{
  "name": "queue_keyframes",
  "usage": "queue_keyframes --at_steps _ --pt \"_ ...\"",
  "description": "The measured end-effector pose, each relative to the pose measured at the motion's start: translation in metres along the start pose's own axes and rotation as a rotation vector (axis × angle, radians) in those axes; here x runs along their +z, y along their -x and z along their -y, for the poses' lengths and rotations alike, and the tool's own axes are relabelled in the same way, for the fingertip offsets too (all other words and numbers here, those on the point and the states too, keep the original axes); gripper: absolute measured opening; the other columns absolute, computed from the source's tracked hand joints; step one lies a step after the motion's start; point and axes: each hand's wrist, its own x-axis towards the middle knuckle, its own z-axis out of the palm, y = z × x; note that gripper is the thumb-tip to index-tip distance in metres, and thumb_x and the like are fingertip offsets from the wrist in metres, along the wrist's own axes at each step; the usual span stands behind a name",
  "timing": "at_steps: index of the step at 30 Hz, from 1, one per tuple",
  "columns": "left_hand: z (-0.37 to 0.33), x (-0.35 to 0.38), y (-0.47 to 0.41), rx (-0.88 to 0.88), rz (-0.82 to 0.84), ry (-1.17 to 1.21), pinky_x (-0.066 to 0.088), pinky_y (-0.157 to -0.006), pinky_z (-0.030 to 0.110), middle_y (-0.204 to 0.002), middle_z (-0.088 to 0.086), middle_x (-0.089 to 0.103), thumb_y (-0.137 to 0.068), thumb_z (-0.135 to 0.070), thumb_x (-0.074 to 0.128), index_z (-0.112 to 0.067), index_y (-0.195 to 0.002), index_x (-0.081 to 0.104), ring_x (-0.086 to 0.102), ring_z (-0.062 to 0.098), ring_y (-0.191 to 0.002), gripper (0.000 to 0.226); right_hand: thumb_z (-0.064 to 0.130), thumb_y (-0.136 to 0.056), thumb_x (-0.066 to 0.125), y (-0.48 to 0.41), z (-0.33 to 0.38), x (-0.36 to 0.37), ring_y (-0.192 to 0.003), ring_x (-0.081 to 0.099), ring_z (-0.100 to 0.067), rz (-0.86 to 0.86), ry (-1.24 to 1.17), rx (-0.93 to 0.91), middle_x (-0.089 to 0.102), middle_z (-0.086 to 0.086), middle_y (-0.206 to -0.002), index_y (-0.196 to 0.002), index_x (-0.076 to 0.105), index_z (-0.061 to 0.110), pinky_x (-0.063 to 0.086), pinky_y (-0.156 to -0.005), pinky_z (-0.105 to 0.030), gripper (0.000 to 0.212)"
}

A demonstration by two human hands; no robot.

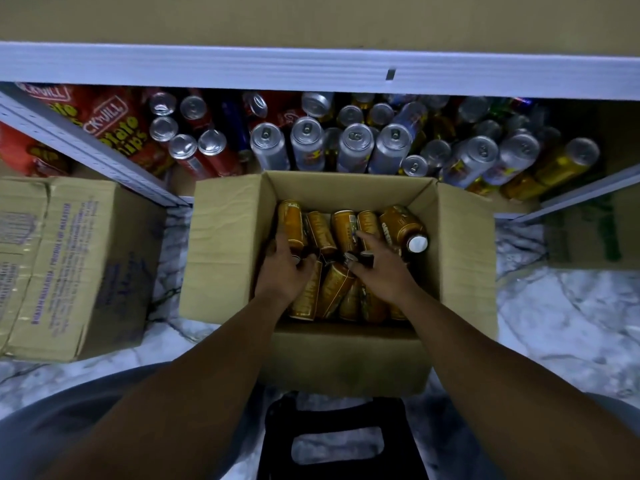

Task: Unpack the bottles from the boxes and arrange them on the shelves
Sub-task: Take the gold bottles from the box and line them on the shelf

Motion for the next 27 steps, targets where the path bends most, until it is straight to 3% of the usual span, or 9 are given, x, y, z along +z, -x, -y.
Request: queue_keyframes --at_steps 4,7,11,15,20,27 --pt "0.003 0.005 -0.015 -0.041 -0.029 0.168 0.049 -0.102 0.044 -0.146 0.01 0.054 -0.097 -0.041 0.064 -0.033 -0.161 -0.003 0.061 0.024 -0.12 0.093 0.035 -0.096 0.067 -0.007 -0.004 0.005 -0.144 0.035 -0.02 -0.05 -0.068 0.005 0.035 0.001 -0.16 -0.154 0.031 0.04 0.041 -0.107 -0.04 0.068" --pt "0.004 0.01 -0.02 -0.059 -0.056 0.221 0.043 -0.109 0.045 -0.152 0.008 0.048 -0.096 -0.038 0.066 -0.035 -0.161 -0.002 0.052 0.028 -0.134 0.094 0.027 -0.095 0.07 -0.012 -0.005 0.008 -0.139 0.04 -0.016 -0.078 -0.155 -0.001 0.035 0.002 -0.158 -0.151 0.035 0.042 0.044 -0.101 -0.033 0.068" --pt "0.007 0.021 -0.024 -0.076 -0.128 0.265 0.04 -0.105 0.036 -0.151 0.007 0.049 -0.094 -0.033 0.07 -0.032 -0.162 0.007 0.051 0.026 -0.135 0.093 0.021 -0.092 0.074 -0.013 -0.008 0.01 -0.129 0.049 -0.009 -0.122 -0.183 -0.034 0.038 0.003 -0.151 -0.147 0.038 0.046 0.053 -0.094 -0.031 0.07" --pt "0.006 0.029 -0.031 -0.153 -0.151 0.293 0.045 -0.099 0.041 -0.151 0.012 0.048 -0.092 -0.036 0.072 -0.036 -0.161 0.008 0.053 0.032 -0.132 0.094 0.01 -0.085 0.078 -0.009 -0.016 0.009 -0.139 0.04 -0.016 -0.119 -0.186 -0.006 0.038 0.003 -0.154 -0.147 0.038 0.044 0.046 -0.107 -0.039 0.081" --pt "0.003 0.032 -0.031 -0.144 -0.195 0.268 0.049 -0.096 0.042 -0.149 0.012 0.051 -0.096 -0.029 0.068 -0.033 -0.162 0.008 0.054 0.032 -0.132 0.089 -0.001 -0.088 0.071 -0.007 -0.018 0.01 -0.141 0.029 -0.009 -0.086 -0.175 -0.01 0.028 0.005 -0.159 -0.151 0.037 0.039 0.038 -0.103 -0.024 0.082" --pt "0.006 0.033 -0.015 -0.043 -0.149 0.365 0.05 -0.099 0.041 -0.152 0.007 0.043 -0.093 -0.02 0.07 -0.038 -0.159 0.014 0.051 0.024 -0.132 0.088 0.015 -0.085 0.08 0.001 -0.034 0.019 -0.146 0.033 -0.016 -0.103 -0.222 0.041 0.031 0.004 -0.161 -0.157 0.027 0.036 0.038 -0.116 -0.041 0.093"
